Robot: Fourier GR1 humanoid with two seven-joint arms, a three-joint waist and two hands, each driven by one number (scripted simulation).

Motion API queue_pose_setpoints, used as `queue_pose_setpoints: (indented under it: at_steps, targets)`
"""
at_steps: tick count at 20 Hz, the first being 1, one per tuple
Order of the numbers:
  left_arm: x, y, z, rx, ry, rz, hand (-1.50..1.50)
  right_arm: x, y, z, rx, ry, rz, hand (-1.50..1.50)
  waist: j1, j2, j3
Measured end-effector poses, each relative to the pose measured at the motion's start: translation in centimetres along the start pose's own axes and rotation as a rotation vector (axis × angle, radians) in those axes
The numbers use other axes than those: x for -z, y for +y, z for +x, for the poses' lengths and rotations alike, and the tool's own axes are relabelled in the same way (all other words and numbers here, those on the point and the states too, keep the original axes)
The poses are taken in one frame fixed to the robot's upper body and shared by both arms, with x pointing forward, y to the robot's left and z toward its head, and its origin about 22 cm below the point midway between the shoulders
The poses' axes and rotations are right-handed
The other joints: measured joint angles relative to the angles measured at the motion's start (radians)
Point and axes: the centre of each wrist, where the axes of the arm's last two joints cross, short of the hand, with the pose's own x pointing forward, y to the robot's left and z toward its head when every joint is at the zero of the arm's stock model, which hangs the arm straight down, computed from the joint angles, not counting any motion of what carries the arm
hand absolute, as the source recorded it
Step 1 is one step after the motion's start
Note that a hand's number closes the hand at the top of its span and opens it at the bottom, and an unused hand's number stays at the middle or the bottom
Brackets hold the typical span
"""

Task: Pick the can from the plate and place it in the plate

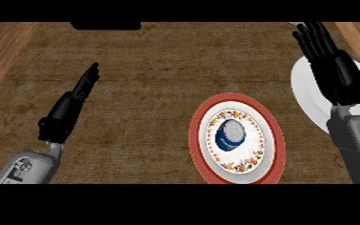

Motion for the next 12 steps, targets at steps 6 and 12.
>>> queue_pose_setpoints:
  at_steps: [6, 12]
  targets:
    - [-2.9, -1.1, -3.9, -0.147, 0.279, 0.102, 0.0, -0.9, -2.6, 3.0, -0.1, -0.018, -0.231, 1.5, -0.031, 0.007, -0.011]
    - [-4.5, -3.0, -5.2, -0.299, 0.391, 0.153, 0.0, -5.2, -5.7, 2.0, -0.4, 0.121, -0.589, -1.5, -0.074, 0.004, -0.014]
